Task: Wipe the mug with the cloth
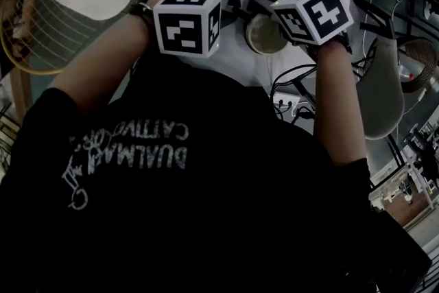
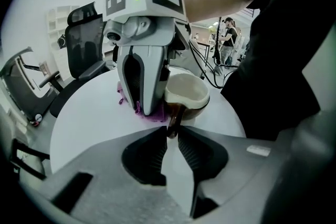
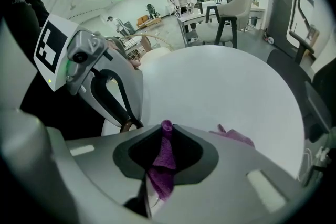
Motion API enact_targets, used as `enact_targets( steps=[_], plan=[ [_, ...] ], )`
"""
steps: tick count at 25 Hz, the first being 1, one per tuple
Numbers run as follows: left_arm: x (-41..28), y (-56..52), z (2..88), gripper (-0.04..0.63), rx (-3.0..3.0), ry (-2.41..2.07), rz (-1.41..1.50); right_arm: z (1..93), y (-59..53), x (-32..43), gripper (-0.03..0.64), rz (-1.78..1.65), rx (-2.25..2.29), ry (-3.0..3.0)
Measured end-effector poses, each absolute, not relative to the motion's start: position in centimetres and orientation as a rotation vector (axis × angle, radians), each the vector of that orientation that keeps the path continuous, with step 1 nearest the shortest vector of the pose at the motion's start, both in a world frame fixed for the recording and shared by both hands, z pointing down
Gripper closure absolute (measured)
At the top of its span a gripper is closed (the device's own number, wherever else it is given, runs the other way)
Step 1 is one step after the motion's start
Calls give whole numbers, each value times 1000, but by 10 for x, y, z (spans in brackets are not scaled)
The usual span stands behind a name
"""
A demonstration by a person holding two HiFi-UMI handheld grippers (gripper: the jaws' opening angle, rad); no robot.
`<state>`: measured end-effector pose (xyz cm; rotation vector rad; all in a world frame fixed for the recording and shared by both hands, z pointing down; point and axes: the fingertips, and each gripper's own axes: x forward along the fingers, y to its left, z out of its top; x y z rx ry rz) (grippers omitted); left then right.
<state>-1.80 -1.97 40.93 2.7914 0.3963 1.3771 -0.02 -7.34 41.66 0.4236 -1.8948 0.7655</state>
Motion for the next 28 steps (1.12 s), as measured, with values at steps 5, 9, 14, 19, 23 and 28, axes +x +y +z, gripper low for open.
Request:
enact_targets(
  steps=[5,9,14,19,23,28],
  plan=[
    [-11,-22,403,526,2751,313,1410,406,-77,18,551,778,519,-1947],
    [-11,-21,401,528,2742,256,1430,399,-78,27,551,850,610,-1998],
    [-10,-19,401,528,2716,191,1442,392,-78,44,551,915,721,-2033],
    [-8,-19,402,528,2702,158,1487,387,-73,64,551,1033,848,-2084],
    [-7,-16,403,528,2683,128,1508,385,-64,78,551,1061,904,-2099],
    [-7,-17,404,528,2666,116,1560,386,-53,91,551,1114,957,-2123]
  ],
)
